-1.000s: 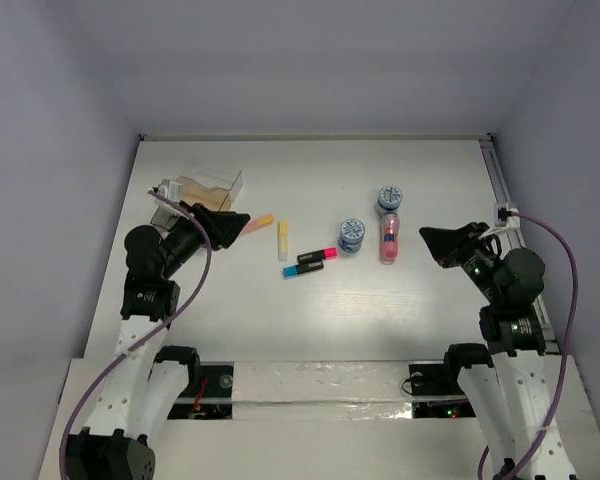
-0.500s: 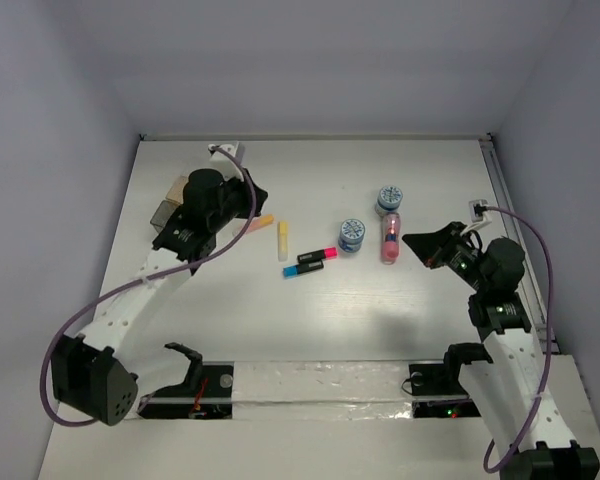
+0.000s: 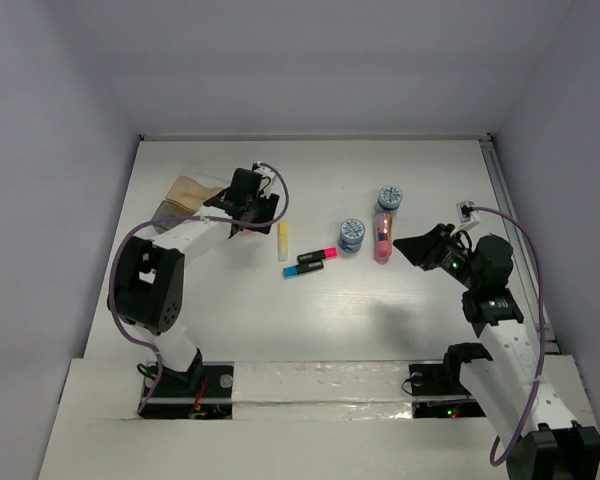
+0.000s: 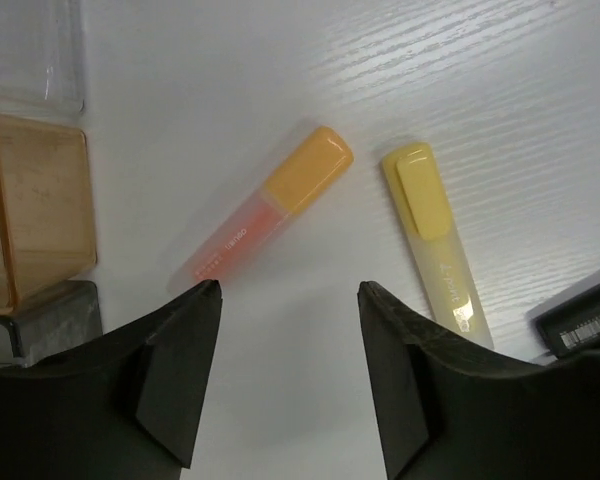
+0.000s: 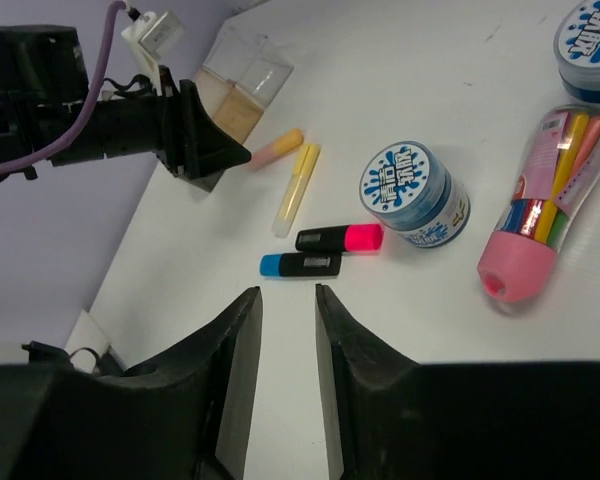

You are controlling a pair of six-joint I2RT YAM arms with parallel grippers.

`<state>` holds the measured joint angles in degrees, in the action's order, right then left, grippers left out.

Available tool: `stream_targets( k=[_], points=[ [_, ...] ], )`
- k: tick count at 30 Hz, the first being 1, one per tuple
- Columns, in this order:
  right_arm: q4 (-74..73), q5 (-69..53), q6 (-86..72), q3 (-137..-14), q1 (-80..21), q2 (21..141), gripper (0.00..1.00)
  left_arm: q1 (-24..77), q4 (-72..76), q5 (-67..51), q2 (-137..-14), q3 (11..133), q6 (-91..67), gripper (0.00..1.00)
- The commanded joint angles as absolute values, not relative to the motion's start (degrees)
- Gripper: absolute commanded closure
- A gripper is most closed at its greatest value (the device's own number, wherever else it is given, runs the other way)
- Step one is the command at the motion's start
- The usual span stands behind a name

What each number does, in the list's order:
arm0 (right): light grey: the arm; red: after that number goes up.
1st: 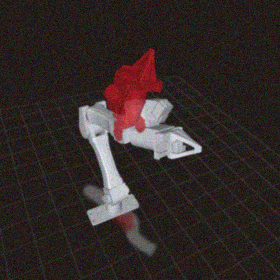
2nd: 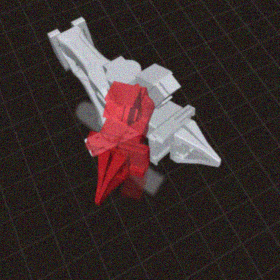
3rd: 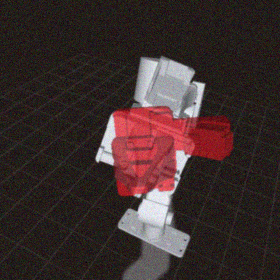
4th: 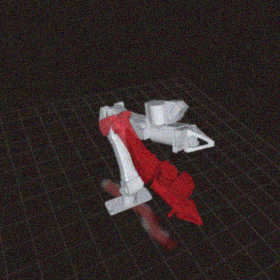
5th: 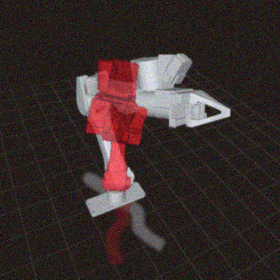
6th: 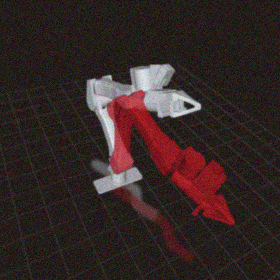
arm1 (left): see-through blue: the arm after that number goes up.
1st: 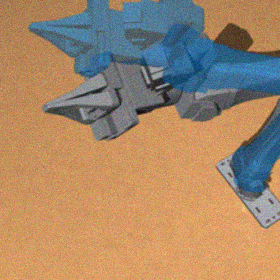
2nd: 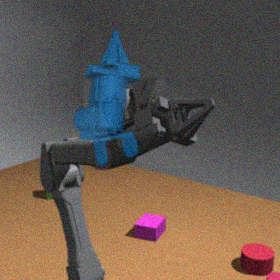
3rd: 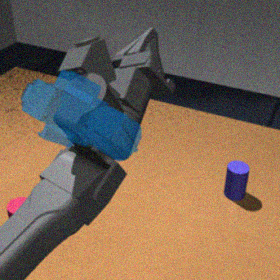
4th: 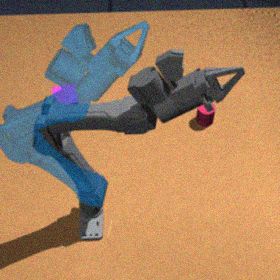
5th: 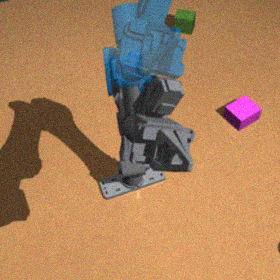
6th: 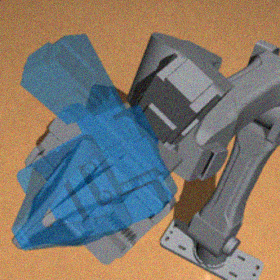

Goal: Sort the stationery into containers
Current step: Pick up the stationery from the center of the board.

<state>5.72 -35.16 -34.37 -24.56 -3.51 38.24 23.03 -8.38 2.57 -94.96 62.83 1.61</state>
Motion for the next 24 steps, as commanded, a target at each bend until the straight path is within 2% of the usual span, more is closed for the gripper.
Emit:
stream_targets(
  k=[1,2,4,12,24],
  points=[
    [9.9,-35.8,-33.3,-24.3,-4.0,37.5,0.65,22.9,-7.5,3.0,-95.4,66.9,6.8,0.45],
    [9.6,-35.6,-33.1,-24.3,-4.0,37.2,0.60,22.9,-7.5,2.0,-96.1,67.7,7.2,0.44],
    [9.3,-35.1,-32.9,-24.3,-4.0,37.2,0.59,22.9,-7.4,2.3,-98.2,68.6,7.6,0.44],
    [9.1,-35.0,-32.7,-24.3,-4.6,37.5,0.59,22.9,-10.3,2.5,-107.3,75.0,10.1,0.43],
    [8.7,-34.6,-32.3,-24.3,-4.6,38.2,0.59,21.2,-10.5,1.4,-112.2,76.0,10.4,0.46]
  ],
)
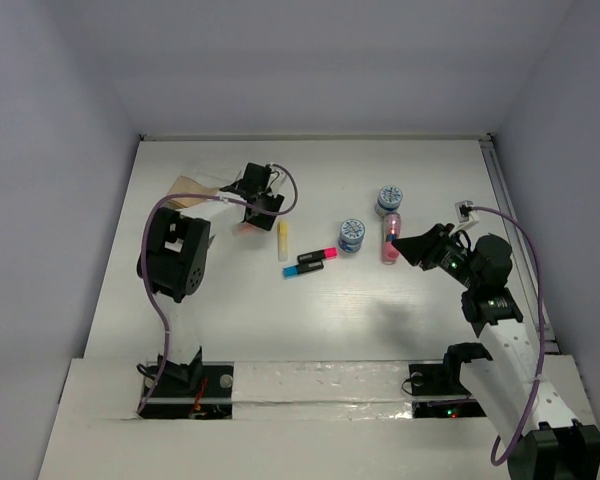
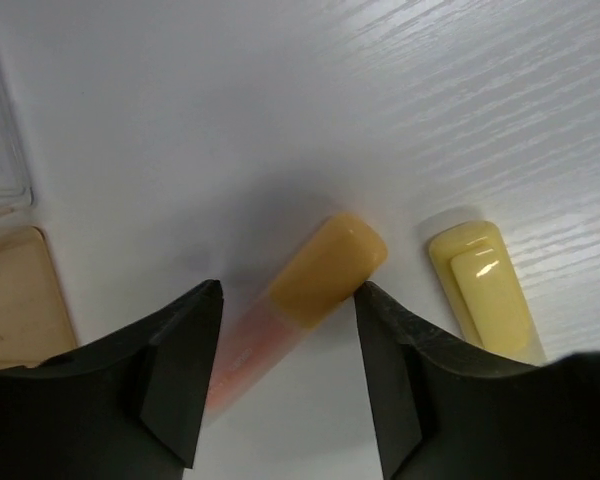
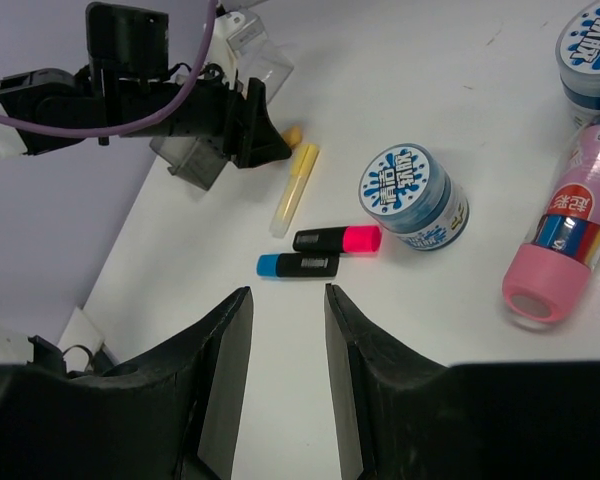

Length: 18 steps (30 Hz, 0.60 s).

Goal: Sort the stationery into containers
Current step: Pick up the stationery from the center of the board.

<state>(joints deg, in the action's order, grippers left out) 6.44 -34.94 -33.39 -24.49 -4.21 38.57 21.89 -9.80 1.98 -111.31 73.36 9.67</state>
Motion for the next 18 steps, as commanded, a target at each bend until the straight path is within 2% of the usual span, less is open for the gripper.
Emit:
stream_targets(
  k=[1,6,9,10,14,16,18],
  points=[
    [8.6,-34.6,-32.3,-24.3,-4.6,38.5,0.59,21.2,-10.8,1.5,-112.7,76.2,10.4,0.51],
    [8.0,-34.4,-32.2,-24.3,-4.6,37.7,0.59,21.2,-10.3,2.3,-114.4,75.9,10.3,0.59],
    [7.8,-33.9,-32.0,-24.5,-4.6,38.1,0.59,20.7,-10.6,2.6,-115.0,76.1,10.3,0.71],
    [8.0,-34.4,-32.2,-24.3,-4.6,38.2,0.59,20.7,-10.5,2.8,-115.0,76.0,10.1,0.81],
    [8.0,-33.3,-32.0,-24.2,-4.6,38.0,0.59,20.7,-11.0,3.9,-114.2,76.3,9.4,0.95],
    [8.6,-34.3,-32.2,-24.0,-4.6,38.5,0.59,20.7,-11.5,5.1,-112.5,77.3,8.9,1.00],
    [9.1,-34.7,-32.3,-23.7,-4.6,39.0,0.59,20.7,-11.6,6.1,-109.5,78.0,7.6,1.00]
  ],
)
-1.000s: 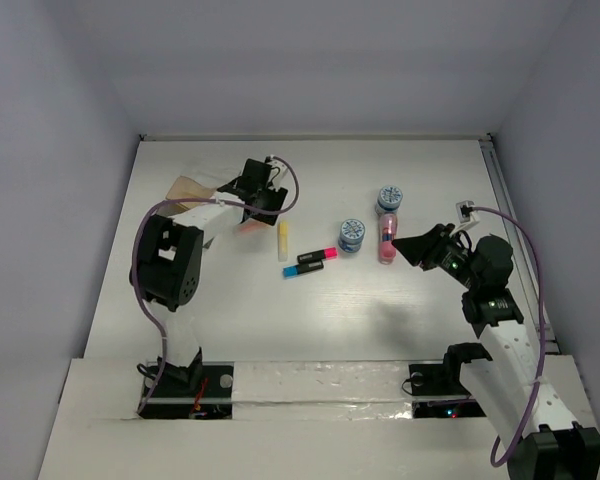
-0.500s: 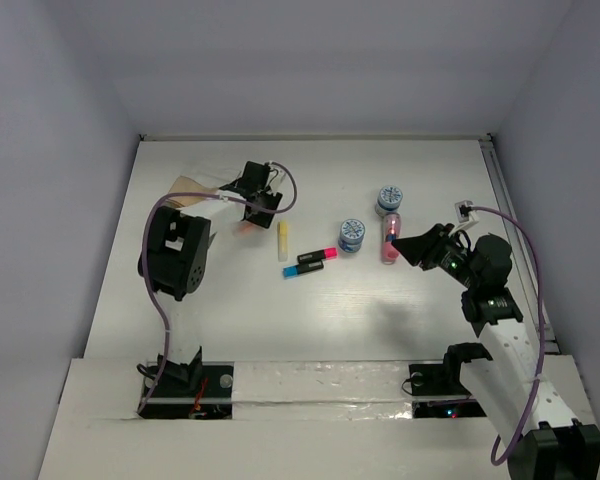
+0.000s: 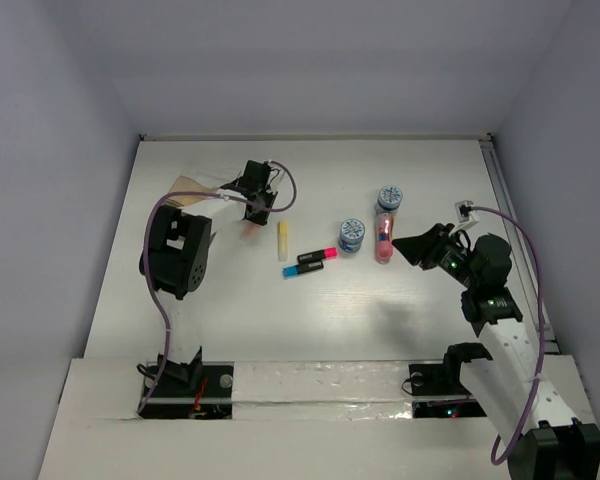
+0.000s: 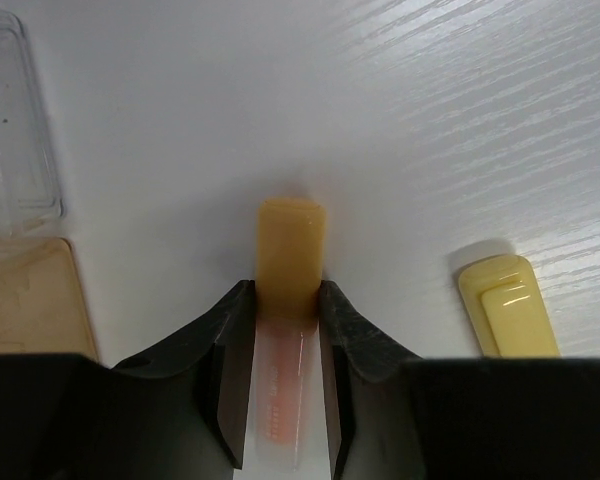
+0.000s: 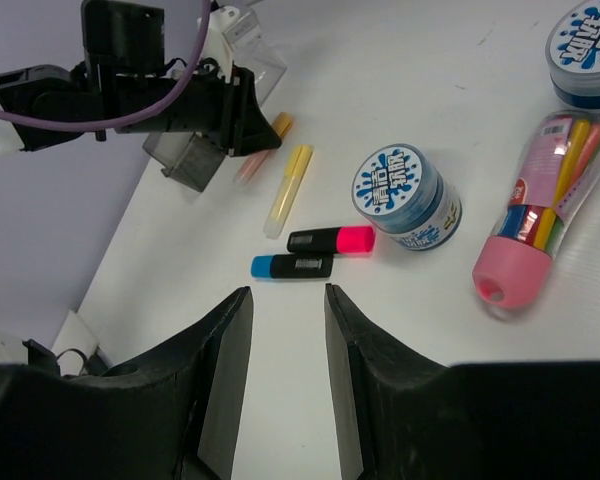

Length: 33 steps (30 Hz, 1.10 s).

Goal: Sort the stationery into containers
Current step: Pick up the stationery from the center of the board, then place the stationery in the storage box.

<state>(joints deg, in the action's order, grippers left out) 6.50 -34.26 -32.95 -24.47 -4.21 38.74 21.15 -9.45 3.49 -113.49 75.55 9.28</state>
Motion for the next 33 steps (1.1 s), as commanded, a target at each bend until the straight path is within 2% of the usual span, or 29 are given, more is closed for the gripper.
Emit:
stream_targets(
  k=[1,4,6,7,8,11,16,24,33],
  points=[
    [9.1,-34.4,-32.4,-23.8,-4.6,38.9,0.59,20.7,-11.6,6.2,-108.3,78.2,7.2,1.00],
    [9.0,-33.6,-32.3,-23.7,-4.6,39.1,0.59,20.7,-10.6,6.9,-103.0,79.4,4.8,1.00],
    [9.3,-33.9,-32.3,-23.6,-4.6,39.7,0.64,20.0,-8.1,6.2,-98.9,79.8,2.9,1.00],
    [9.4,-33.9,-32.4,-23.6,-4.6,39.8,0.67,18.8,-7.3,5.5,-97.7,80.1,0.5,1.00],
    [9.7,-33.8,-32.4,-23.4,-4.6,39.9,0.78,18.2,-5.2,4.3,-95.6,80.4,-1.6,1.00],
    [10.4,-34.3,-32.5,-23.2,-4.6,40.4,0.87,13.7,-1.4,1.4,-94.0,81.4,-10.0,1.00],
    [10.7,-34.7,-32.3,-23.1,-4.6,41.0,0.85,5.5,6.0,0.1,-93.7,79.5,-27.1,1.00],
    [11.2,-35.2,-31.8,-23.4,-5.1,41.0,0.83,4.3,16.3,9.0,-96.4,73.4,-39.3,1.00],
    [13.9,-37.7,-32.5,-22.8,-5.6,39.8,0.79,4.3,25.8,18.7,-100.1,69.2,-41.3,1.00]
  ],
)
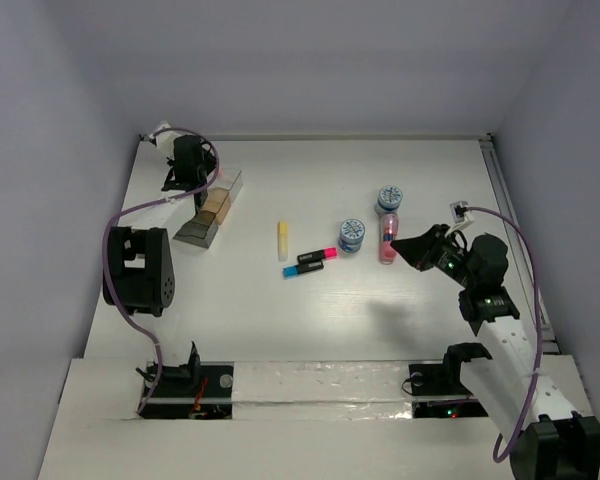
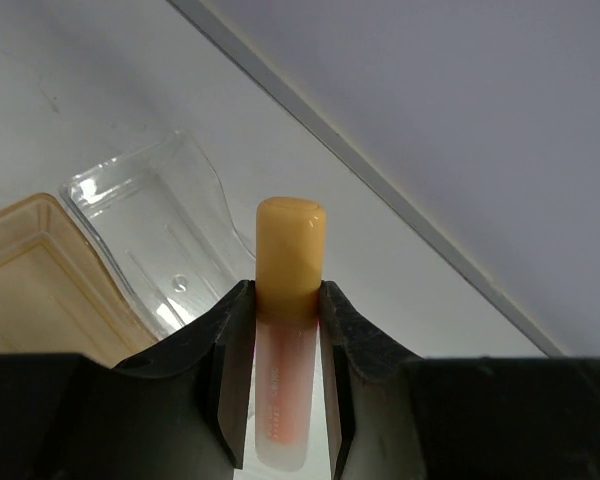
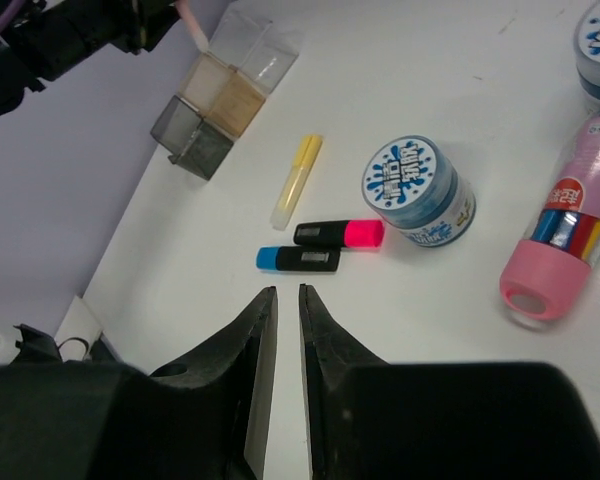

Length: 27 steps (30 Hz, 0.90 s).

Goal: Sort the stationery into containers
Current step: Place the stationery in the storage box.

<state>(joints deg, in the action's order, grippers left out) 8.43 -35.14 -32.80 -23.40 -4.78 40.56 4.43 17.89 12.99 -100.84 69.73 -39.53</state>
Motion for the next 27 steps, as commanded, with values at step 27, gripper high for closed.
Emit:
stream_targets(
  k=[27],
  points=[
    [20.0,-42.1,-33.5,-21.4,-7.8,39.7,0.78,4.3,40.8,19.9,-108.8,65.4,-40.1,0.96]
  ],
)
